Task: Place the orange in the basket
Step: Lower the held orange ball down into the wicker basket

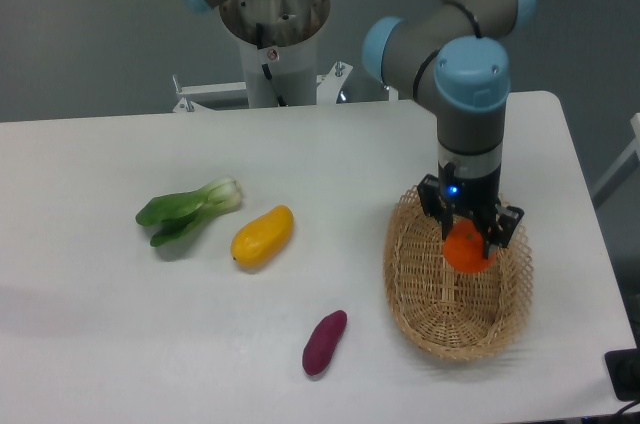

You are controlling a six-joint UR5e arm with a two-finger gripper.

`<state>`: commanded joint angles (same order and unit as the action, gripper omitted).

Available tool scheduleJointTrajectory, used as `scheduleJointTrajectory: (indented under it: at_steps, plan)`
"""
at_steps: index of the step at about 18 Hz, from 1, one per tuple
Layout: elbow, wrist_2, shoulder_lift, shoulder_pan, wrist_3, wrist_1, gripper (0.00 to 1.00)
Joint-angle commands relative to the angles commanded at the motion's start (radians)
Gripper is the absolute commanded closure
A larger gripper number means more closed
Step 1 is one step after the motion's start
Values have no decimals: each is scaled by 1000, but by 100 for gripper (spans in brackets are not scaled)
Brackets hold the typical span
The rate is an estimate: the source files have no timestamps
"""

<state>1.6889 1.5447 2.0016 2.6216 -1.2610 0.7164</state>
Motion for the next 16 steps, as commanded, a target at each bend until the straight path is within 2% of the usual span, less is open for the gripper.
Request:
scheduleJointTrajectory:
  at_steps: [3, 8, 16]
  plan:
    - [34, 0, 20, -5, 75, -2, 41]
    - [46, -9, 23, -12, 213, 0, 40]
    - [64, 0, 25, -20, 212, 2, 38]
